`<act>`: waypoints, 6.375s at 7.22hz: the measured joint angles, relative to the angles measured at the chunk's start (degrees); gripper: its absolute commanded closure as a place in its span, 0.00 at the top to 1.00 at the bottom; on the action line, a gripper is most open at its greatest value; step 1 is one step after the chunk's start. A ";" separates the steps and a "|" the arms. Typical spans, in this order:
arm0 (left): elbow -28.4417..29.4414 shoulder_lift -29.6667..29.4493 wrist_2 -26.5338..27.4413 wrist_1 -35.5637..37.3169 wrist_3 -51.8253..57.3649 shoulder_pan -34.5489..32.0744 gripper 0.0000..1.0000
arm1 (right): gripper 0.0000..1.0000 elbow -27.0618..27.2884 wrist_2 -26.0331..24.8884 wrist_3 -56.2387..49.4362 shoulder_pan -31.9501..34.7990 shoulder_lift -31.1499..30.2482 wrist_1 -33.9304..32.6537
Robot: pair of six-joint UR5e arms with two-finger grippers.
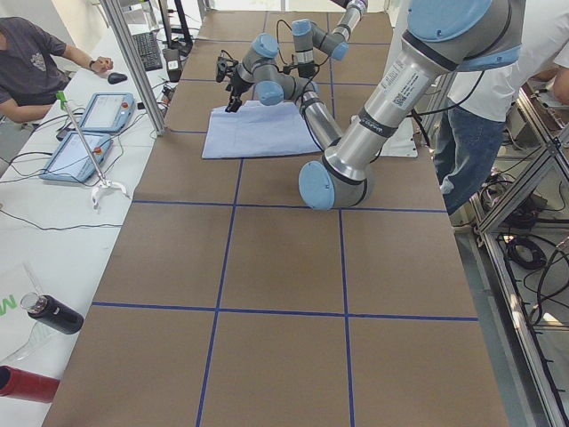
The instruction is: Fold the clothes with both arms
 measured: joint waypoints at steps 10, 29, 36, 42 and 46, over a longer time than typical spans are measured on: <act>0.13 0.00 -0.02 -0.32 0.07 0.04 0.98 | 0.99 3.99 -15.97 -0.98 -1.16 3.59 -11.68; 0.06 -0.43 -0.09 -0.62 0.12 0.04 0.98 | 0.86 -24.09 -4.40 -16.19 9.88 10.96 6.07; 0.02 -0.50 -0.09 -0.62 0.09 0.04 0.98 | 0.00 -24.74 -4.48 -16.25 9.19 12.21 5.87; -0.02 -0.42 -0.14 -0.62 0.09 0.04 0.98 | 0.00 -22.89 -2.73 -16.42 11.63 12.55 4.30; -0.10 -0.56 -0.17 -0.47 0.01 0.04 0.98 | 0.00 -21.95 -0.95 -17.12 13.78 11.25 3.85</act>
